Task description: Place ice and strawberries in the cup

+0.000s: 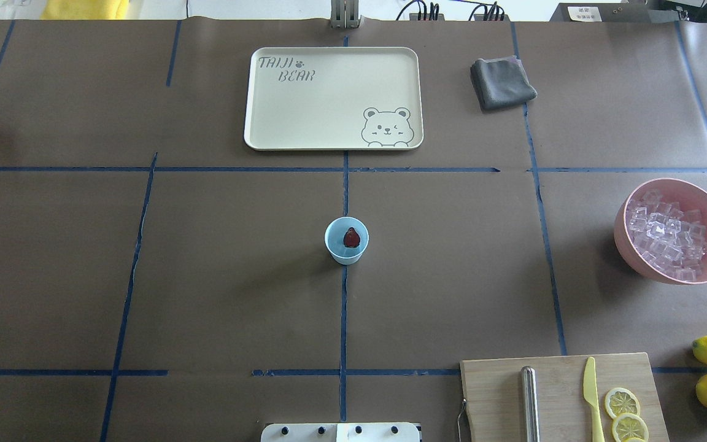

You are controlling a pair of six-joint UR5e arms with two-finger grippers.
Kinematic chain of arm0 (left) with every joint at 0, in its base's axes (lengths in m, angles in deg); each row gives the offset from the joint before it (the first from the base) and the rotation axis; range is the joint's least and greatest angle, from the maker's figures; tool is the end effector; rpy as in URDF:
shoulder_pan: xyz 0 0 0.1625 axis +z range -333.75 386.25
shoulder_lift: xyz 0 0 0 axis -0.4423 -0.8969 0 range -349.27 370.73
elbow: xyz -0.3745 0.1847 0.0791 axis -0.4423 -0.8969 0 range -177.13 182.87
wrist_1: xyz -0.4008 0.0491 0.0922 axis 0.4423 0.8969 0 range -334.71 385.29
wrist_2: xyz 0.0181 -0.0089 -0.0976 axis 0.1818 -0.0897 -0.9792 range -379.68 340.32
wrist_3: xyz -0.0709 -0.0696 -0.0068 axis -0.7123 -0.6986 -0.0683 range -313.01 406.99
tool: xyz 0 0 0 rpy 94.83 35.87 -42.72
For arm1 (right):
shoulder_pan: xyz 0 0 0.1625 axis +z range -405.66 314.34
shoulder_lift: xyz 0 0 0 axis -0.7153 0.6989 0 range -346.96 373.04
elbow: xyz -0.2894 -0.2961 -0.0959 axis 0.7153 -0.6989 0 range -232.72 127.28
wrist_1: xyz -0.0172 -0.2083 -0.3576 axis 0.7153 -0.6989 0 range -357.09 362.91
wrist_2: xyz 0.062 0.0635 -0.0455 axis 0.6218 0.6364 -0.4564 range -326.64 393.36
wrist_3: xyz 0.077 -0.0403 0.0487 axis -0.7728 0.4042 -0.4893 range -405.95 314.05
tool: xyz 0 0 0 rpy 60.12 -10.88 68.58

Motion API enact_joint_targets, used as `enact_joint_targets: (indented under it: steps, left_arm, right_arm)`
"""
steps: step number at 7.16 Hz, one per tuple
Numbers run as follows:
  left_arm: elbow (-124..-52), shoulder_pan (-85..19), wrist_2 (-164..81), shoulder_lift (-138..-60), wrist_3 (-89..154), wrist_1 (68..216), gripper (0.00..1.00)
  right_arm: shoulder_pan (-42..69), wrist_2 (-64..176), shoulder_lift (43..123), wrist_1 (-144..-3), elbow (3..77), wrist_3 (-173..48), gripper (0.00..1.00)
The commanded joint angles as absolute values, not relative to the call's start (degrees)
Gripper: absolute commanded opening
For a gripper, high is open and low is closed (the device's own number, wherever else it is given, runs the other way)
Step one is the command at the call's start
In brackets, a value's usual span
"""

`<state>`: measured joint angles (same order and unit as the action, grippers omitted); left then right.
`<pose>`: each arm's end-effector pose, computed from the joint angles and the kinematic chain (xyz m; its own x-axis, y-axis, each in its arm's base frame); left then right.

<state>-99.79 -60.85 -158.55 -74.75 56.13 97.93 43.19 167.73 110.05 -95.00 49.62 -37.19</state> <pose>-0.0357 -0.4450 0.6112 0.6468 0.0702 -0.7594 -0.1545 0.9872 -0.0403 0.0548 -0.4362 0.6235 0.7040 -0.1350 0.6973 0.1286 0.9898 0.0618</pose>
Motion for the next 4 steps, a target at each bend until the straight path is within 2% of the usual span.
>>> enact_joint_targets:
  steps: [1, 4]
  left_arm:
    - [-100.23, -60.76, -158.11, -74.79, 56.31, 97.8, 1.0]
    - [-100.4, -60.85, -158.11, -74.53, 56.31, 97.63, 1.0]
  right_arm:
    - [43.19, 168.09, 110.07, -94.82, 49.67, -37.34, 1.0]
    - [43.19, 168.09, 110.16, -94.82, 49.85, -37.34, 1.0]
